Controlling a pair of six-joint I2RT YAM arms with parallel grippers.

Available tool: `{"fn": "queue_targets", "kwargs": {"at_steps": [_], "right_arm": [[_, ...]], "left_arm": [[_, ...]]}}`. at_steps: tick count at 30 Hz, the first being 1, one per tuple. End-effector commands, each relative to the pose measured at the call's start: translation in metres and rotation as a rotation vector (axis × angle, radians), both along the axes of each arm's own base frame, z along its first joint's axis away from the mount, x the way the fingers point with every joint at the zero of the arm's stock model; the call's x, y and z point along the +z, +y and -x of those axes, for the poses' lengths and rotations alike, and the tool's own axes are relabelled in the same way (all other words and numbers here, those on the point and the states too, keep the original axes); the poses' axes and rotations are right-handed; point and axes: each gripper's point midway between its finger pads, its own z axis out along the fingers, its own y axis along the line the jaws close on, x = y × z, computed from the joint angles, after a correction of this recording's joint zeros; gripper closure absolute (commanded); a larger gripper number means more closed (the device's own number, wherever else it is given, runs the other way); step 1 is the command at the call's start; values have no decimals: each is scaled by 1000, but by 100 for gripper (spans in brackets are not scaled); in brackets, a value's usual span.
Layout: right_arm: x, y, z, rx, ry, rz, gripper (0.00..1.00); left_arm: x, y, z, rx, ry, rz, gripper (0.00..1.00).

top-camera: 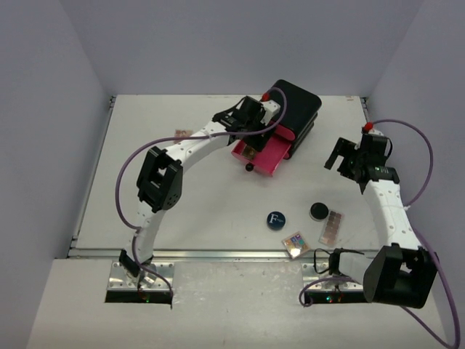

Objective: Organize the makeup

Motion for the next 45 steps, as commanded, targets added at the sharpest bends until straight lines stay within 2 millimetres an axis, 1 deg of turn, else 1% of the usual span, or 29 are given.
{"fn": "queue_targets", "kwargs": {"at_steps": [1, 3, 4, 5, 6, 10, 11, 12, 13, 16, 18, 21, 23, 24, 26, 27, 29, 30, 32, 33, 35, 37, 38, 40, 43, 44, 45], "right_arm": [[-36, -4, 45, -129, 159, -34, 1], [-48, -5, 62, -163, 217, -30, 1], [-53, -7, 70, -175, 237, -20, 1], [-56, -9, 78, -189, 251, -11, 1], [-67, -10, 92, -203, 291, 1, 1], [-83, -11, 117, -168, 371, 42, 2], [-85, -12, 124, -191, 388, 48, 3], [-85, -12, 126, -189, 389, 48, 4], [-82, -9, 123, -160, 372, 44, 6], [-74, -3, 111, -40, 306, 63, 7], [-65, -1, 99, 56, 259, 98, 7], [-56, -1, 92, 90, 232, 113, 5], [-50, 8, 85, 51, 179, 42, 2], [-50, 8, 85, 39, 177, 31, 1], [-57, 14, 90, -107, 178, -85, 1], [-63, 14, 96, -162, 198, -112, 1], [-77, 9, 112, -243, 289, -116, 2], [-83, 1, 118, -332, 331, -101, 3], [-92, -12, 144, -488, 450, -63, 4], [-96, -12, 154, -532, 507, -62, 5], [-107, -8, 178, -606, 642, -71, 10], [-120, 1, 191, -684, 701, -120, 17], [-121, 1, 192, -686, 706, -119, 21], [-124, -3, 191, -700, 658, -107, 25], [-119, -13, 185, -696, 540, -75, 24], [-119, -12, 182, -675, 508, -84, 23], [-124, -8, 179, -648, 481, -107, 23]], "left_arm": [[46, -2, 14, -53, -43, 78, 31], [49, 0, 21, -68, -39, 83, 31], [46, 0, 23, -77, -30, 82, 31], [55, 1, 28, -90, -40, 94, 31], [57, 1, 34, -113, -34, 104, 31], [67, 8, 50, -153, -50, 113, 30], [64, 10, 53, -163, -60, 110, 30], [66, 12, 55, -171, -75, 112, 30], [72, 14, 57, -177, -96, 119, 30], [78, 17, 58, -191, -132, 126, 30], [80, 19, 56, -195, -146, 135, 29], [82, 23, 51, -194, -147, 148, 29], [81, 26, 47, -194, -144, 159, 29], [81, 26, 47, -194, -143, 159, 29], [78, 32, 44, -190, -129, 168, 29], [77, 34, 43, -190, -124, 172, 29], [76, 37, 43, -188, -118, 178, 30], [77, 38, 43, -189, -120, 177, 29], [78, 40, 42, -188, -124, 180, 29], [78, 41, 42, -190, -126, 183, 29], [78, 41, 41, -191, -128, 187, 29], [77, 40, 39, -189, -122, 193, 29], [77, 39, 39, -192, -121, 194, 29], [74, 38, 39, -192, -107, 197, 29], [70, 36, 40, -197, -89, 202, 29], [69, 36, 39, -196, -86, 202, 29], [68, 35, 39, -196, -84, 203, 29]]}}
